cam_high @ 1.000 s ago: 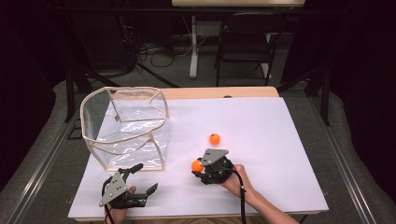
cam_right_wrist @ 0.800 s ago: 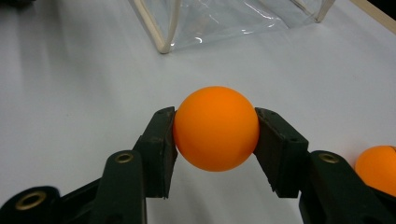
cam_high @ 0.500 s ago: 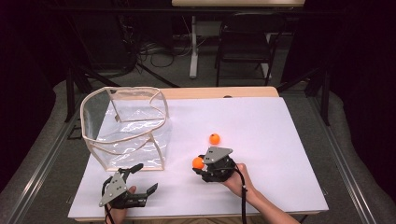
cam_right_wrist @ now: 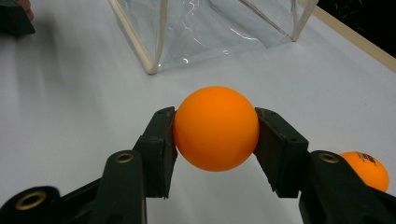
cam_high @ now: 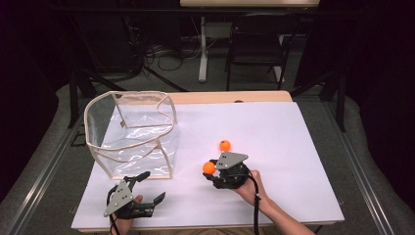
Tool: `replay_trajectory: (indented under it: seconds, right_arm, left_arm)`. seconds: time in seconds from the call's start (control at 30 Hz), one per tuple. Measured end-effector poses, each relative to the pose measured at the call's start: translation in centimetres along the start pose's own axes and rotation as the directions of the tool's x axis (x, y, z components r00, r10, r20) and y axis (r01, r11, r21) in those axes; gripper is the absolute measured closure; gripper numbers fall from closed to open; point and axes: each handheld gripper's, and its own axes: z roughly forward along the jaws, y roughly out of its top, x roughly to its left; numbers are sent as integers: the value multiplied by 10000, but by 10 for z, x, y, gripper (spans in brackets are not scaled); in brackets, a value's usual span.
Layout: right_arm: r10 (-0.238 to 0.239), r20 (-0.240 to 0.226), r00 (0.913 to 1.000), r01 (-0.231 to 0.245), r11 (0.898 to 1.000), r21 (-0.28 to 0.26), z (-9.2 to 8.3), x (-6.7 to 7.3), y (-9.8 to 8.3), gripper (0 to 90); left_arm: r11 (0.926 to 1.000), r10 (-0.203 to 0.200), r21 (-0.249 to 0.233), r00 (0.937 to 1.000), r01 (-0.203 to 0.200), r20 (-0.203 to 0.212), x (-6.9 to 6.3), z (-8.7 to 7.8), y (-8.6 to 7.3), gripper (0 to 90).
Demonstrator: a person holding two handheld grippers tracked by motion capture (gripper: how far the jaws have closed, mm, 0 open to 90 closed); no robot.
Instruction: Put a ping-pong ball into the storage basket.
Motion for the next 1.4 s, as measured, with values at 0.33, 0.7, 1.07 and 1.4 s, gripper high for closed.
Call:
replay_trajectory:
  seconds: [0.33,0.7,1.07,1.4]
  right_arm:
    - [43,108,9999,-42,10000,-72,-3,-4,0,508]
    - [152,337,9993,-143,9996,-264,-7,-9,1,508]
    - [273,470,9985,-251,9986,-474,-11,-12,3,508]
    - [363,547,9978,-330,9976,-607,-13,-14,6,508]
  left_arm:
    - [10000,68,-34,10000,-68,-26,0,-1,0,155]
    - [10000,52,-33,10000,-52,-30,0,-1,0,155]
    - [10000,65,-37,10000,-65,-33,0,-1,0,155]
    - [10000,40,-66,10000,-40,-37,0,-1,1,155]
